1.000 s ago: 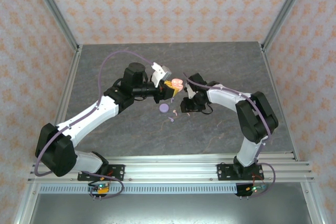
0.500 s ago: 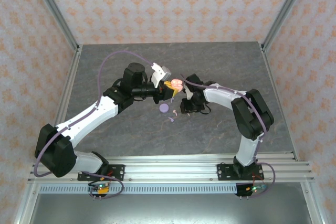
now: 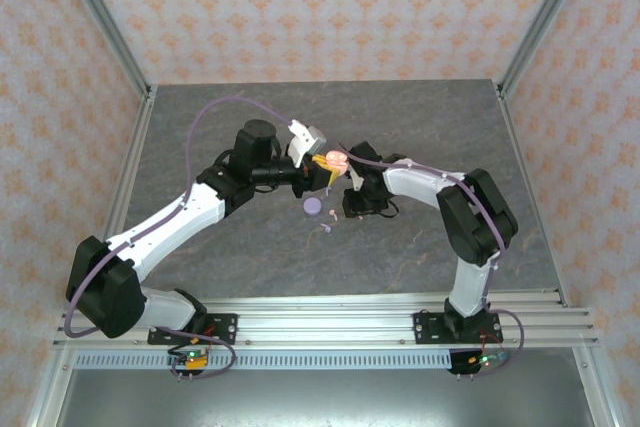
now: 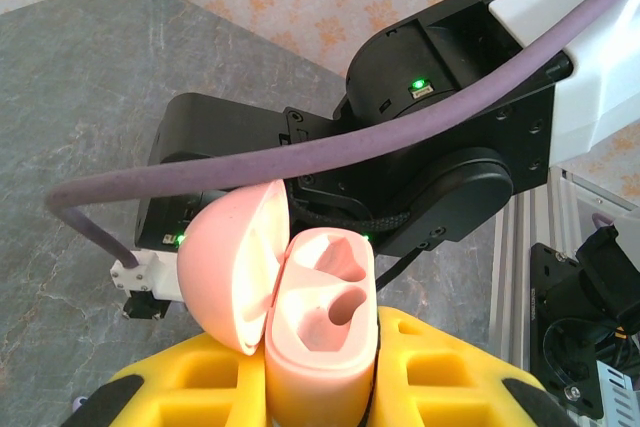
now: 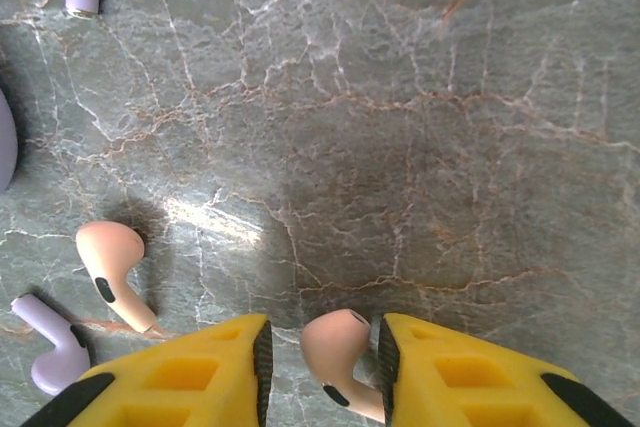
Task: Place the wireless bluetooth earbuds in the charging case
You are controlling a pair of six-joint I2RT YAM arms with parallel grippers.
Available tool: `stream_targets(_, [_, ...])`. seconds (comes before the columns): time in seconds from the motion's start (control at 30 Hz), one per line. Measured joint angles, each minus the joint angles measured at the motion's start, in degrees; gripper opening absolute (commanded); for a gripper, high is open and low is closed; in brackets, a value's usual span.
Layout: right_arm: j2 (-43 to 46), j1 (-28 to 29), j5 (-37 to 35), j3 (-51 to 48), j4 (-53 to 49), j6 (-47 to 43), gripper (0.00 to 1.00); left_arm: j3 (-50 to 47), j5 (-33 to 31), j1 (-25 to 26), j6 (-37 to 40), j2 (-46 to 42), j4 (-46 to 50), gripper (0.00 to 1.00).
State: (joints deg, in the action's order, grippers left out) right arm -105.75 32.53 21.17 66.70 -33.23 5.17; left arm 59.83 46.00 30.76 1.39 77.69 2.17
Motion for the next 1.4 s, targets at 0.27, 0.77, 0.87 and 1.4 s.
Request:
stream_targets(0.27, [-0.9,1.1,-3.0,1.4,-1.8,-0.5,0.32,0.0,0.0,0.0,0.0,0.0,0.3,0.19])
stream_targets(0.77, [-1.1,1.8,-6.8,1.7,-2.4,0.6,0.24,0.0,0.0,0.0,0.1,-0.1,0.7,0.19])
stream_targets(0.87, [-1.1,1.8,-8.4,1.8,-2.4,2.0,0.24,0.0,0.0,0.0,0.1,-0.1,0.8,0.19])
stream_targets(1.4, [-1.2,-1.1,-10.9,1.8,-2.3,5.6,0.37,0.0,0.0,0.0,0.1,-0.1,1.0,0.19])
